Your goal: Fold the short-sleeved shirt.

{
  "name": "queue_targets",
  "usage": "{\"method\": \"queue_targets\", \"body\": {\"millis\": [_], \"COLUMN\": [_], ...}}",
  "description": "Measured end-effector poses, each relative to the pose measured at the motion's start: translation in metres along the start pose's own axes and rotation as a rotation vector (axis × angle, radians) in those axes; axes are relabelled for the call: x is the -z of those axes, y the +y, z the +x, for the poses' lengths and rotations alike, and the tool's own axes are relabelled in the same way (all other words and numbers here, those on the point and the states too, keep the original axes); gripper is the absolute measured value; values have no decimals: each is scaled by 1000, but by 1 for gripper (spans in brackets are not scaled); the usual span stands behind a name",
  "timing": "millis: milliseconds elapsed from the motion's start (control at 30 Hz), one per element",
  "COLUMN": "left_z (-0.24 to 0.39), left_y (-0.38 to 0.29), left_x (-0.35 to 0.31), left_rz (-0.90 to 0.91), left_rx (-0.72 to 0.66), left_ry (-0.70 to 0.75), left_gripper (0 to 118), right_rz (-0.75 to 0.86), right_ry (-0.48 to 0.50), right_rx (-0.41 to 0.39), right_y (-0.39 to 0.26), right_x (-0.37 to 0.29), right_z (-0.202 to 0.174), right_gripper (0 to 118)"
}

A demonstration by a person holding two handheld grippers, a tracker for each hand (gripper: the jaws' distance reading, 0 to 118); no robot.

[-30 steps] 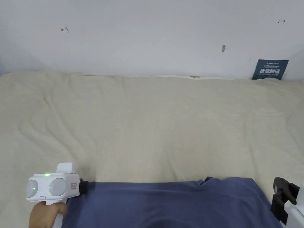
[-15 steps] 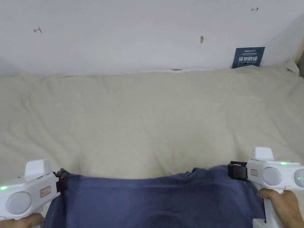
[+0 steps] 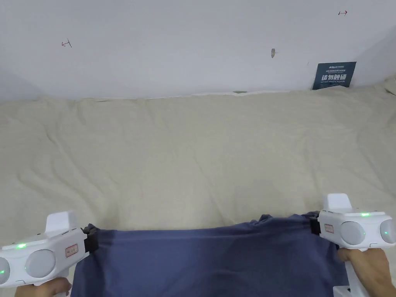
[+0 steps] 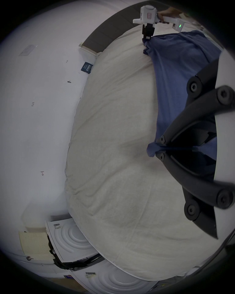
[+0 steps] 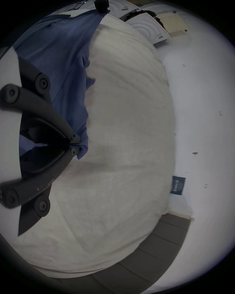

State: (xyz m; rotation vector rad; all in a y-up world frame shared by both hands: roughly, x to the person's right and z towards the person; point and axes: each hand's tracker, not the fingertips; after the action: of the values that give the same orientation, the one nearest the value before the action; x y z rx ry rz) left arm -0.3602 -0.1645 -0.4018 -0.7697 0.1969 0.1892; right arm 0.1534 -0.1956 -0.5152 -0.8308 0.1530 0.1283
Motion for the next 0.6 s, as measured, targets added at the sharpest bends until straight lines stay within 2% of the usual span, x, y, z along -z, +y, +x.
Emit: {"method": "queue_targets", "body": {"millis": [200,300,433,600], "left_z": [-8,-13,-20,-29], "left_y": [-13,-25,-47,-92], "left_x": [-39,-66,-95,-121], "left_rz": [33,57,60,27], "left_rx": [-39,-59,-67,-59], "left_ry": [5,5,4,14], "left_gripper": [4,4,4,4], "right_rz": [155,217,245,234], "right_ry": [94,111,151,167], "right_rx": [26,56,93,120], "right_y": [-12,-30,-67,-127], "right_x": [-82,-124,-172,-200], "right_z": [20,32,42,45], "right_gripper": [4,4,4,4]}}
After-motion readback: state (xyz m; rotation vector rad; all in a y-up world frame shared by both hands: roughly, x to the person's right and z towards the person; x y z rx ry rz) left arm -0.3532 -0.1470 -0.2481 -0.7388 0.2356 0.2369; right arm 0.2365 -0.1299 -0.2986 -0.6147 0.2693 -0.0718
